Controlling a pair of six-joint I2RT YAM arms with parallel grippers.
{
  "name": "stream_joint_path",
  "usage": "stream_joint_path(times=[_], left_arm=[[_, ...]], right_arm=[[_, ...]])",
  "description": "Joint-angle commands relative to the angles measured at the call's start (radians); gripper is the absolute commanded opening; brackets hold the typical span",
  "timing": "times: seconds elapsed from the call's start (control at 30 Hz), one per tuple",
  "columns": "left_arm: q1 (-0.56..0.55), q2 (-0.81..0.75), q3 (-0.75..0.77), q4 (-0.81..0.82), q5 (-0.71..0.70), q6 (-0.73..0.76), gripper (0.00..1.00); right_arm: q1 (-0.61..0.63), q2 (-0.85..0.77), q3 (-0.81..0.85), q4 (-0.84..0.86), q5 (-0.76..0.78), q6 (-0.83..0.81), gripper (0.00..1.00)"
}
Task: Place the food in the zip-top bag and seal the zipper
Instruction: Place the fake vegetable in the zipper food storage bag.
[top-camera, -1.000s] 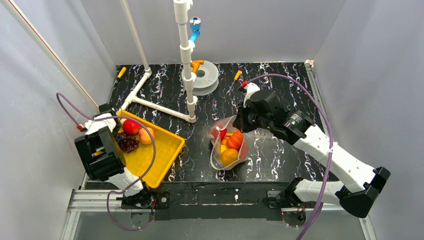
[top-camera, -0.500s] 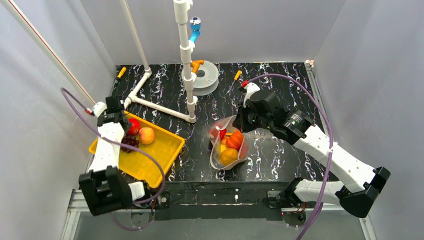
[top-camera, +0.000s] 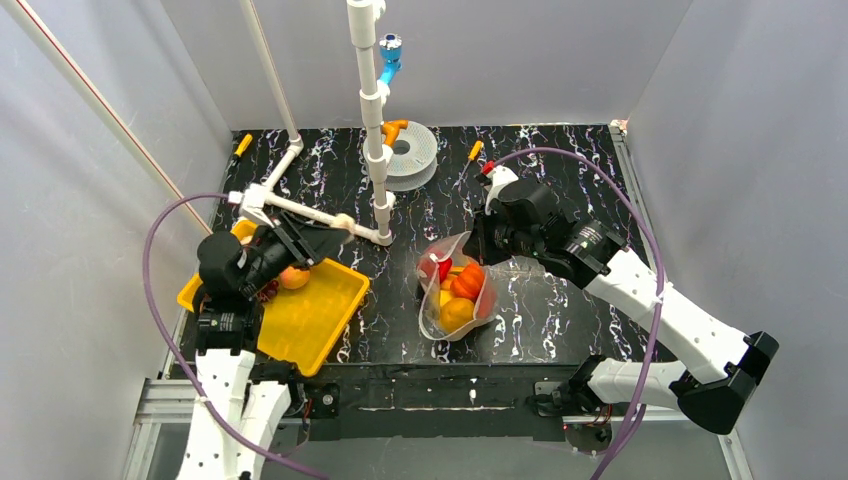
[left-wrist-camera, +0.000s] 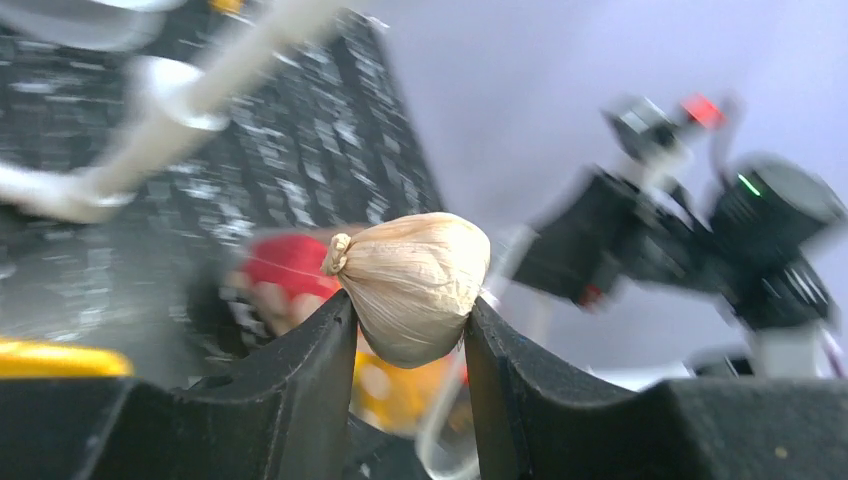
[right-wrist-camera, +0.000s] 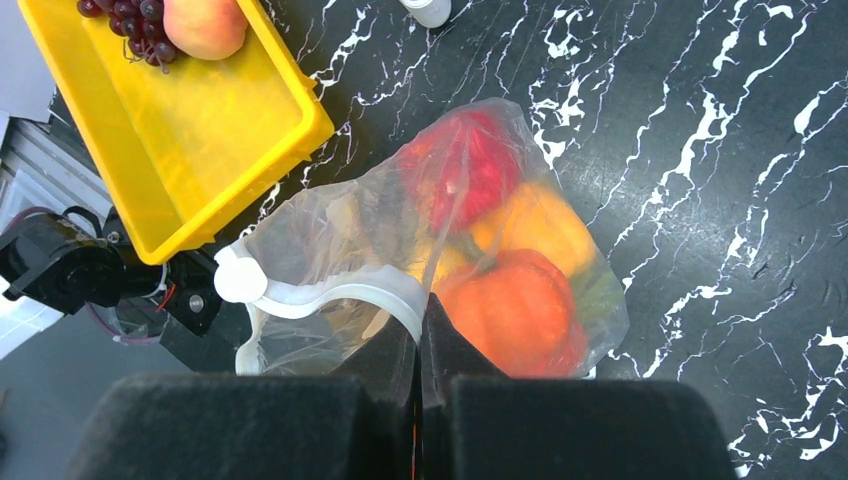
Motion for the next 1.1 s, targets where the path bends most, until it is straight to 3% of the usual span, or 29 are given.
stream_joint_path(times=[0.0,0.17,0.37,0.57,0.77,0.97,1.07], left_arm=[[-0.169,-0.027,0.018,0.235,0.258,-0.071,0.27],[-0.389,0.003,0.033,0.162,0.144,0.018,0.27],[-0.747,0.144,0.104,0.044,-0.144,0.147,0.28],[-0.982,0.277,0.23,-0.107,-0.415,0.267,0.33],[-1.102,0.408,0.33,-0.264,-0.672,0.325,0.43],[-1.124,0.512,0.4,-0.305,-0.706,0.36,0.74],[-1.124,0.54,0.432,-0.337,-0.721,0.378,0.8]], right_arm=[[-0.002,-0.002,0.056,0.065,-0.028,0.018,0.01],[-0.002,-0.002,0.049,0.07,-0.026,0.03,0.01],[-0.002,-0.012,0.042,0.076,-0.034,0.057,0.01],[-0.002,-0.018,0.043,0.063,-0.029,0.065,0.01],[-0.001,-0.017,0.051,0.063,-0.031,0.067,0.01],[-0.002,-0.018,0.05,0.063,-0.042,0.072,0.01],[-0.002,-0.026,0.042,0.066,-0.038,0.076,0.01]])
